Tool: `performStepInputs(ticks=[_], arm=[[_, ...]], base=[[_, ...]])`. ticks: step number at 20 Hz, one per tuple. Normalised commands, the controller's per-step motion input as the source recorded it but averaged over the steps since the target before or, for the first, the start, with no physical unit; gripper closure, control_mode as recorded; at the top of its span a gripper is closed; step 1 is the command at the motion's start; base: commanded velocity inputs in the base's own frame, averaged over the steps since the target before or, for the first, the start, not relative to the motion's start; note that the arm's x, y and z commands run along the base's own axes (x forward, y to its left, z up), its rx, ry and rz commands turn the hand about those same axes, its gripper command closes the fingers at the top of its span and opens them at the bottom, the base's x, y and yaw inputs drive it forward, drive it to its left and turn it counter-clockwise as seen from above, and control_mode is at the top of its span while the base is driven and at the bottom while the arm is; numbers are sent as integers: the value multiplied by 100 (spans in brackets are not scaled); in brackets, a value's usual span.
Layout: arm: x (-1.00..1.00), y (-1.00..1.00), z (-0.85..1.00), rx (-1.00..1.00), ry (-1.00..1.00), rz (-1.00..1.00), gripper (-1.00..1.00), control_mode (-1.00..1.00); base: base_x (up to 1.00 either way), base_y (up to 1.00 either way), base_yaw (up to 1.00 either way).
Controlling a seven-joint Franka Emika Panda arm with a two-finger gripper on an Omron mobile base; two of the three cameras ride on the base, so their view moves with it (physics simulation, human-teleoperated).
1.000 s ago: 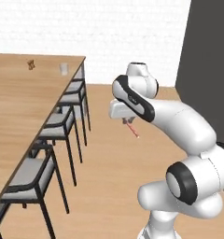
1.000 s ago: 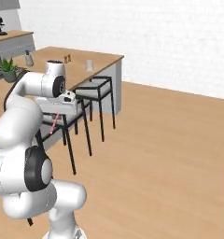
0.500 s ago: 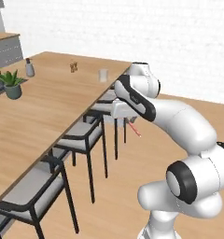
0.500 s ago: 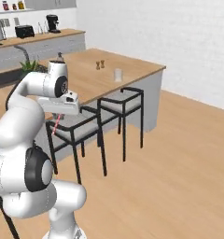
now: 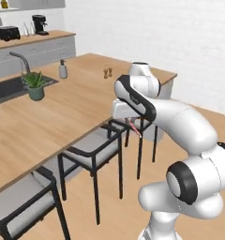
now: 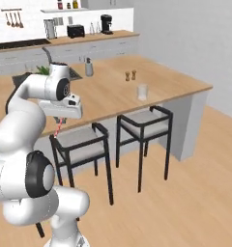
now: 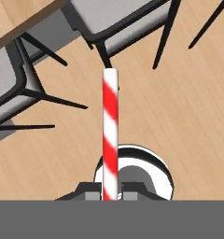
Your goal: Take a straw from the drawer in front and place it inside the glass cup on the dining counter.
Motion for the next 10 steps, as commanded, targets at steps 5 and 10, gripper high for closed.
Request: performStepInputs(ticks=[5, 10], arm=[[0, 0, 0, 0, 0, 0, 100, 100], [0, 0, 0, 0, 0, 0, 100, 100]], base=[[60, -80, 56], [45, -98, 48]])
